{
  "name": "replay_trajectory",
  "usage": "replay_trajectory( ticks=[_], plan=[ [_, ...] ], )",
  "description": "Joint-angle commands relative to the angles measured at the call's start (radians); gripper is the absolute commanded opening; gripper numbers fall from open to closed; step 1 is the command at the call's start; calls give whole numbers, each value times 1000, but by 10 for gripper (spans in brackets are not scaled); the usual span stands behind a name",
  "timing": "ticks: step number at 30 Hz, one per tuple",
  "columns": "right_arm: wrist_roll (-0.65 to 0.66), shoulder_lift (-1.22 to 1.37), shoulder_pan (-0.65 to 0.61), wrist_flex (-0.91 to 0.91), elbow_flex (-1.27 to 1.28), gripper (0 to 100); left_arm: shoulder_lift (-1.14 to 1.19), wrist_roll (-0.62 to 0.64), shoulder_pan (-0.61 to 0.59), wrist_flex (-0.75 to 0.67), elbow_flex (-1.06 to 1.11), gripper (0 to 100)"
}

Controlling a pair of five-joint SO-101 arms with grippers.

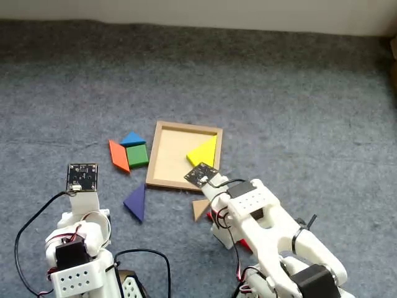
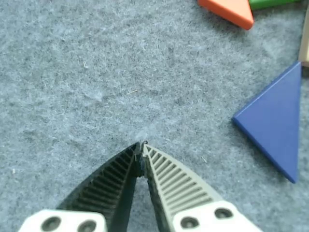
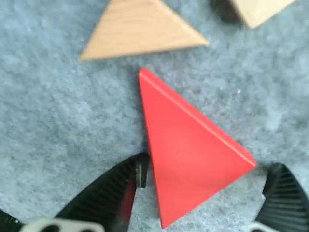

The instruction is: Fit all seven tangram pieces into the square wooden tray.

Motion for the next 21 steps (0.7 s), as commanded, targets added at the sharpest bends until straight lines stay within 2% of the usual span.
replay_trajectory(
  ticks=[1, 14, 21],
  plan=[
    [-6, -27, -19, -30, 2, 368, -45, 6, -8, 5, 19, 7],
    [0, -50, -110, -58, -10, 368, -45, 6, -8, 5, 19, 7],
    [94, -47, -113, -73, -12, 309, -45, 6, -8, 5, 19, 7]
  ],
)
